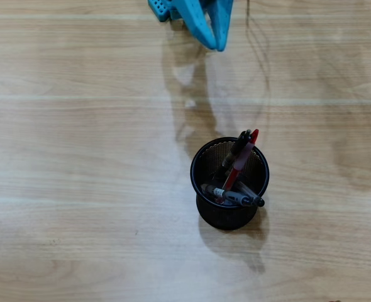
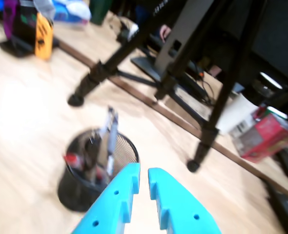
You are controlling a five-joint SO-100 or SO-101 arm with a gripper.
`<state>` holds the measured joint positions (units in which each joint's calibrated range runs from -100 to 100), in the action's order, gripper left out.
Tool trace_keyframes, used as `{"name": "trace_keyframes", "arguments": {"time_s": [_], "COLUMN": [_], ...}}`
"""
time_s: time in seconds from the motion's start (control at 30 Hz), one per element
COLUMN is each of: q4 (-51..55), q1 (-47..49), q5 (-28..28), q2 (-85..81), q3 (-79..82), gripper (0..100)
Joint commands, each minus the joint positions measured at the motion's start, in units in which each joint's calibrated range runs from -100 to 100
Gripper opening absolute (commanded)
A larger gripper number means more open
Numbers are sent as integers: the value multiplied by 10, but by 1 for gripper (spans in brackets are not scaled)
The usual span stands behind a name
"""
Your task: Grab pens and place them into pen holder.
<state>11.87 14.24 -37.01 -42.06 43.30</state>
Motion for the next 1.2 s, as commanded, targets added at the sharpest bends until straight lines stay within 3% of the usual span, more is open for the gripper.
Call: {"name": "trace_keyframes", "arguments": {"time_s": [0.0, 0.3, 0.87, 1.17], "q4": [78, 327, 333, 392], "q1": [-14, -50, -67, -89], "q5": [37, 163, 286, 333], "q2": [-93, -298, -567, -573], "q3": [20, 177, 527, 561], "gripper": [3, 3, 4, 3]}}
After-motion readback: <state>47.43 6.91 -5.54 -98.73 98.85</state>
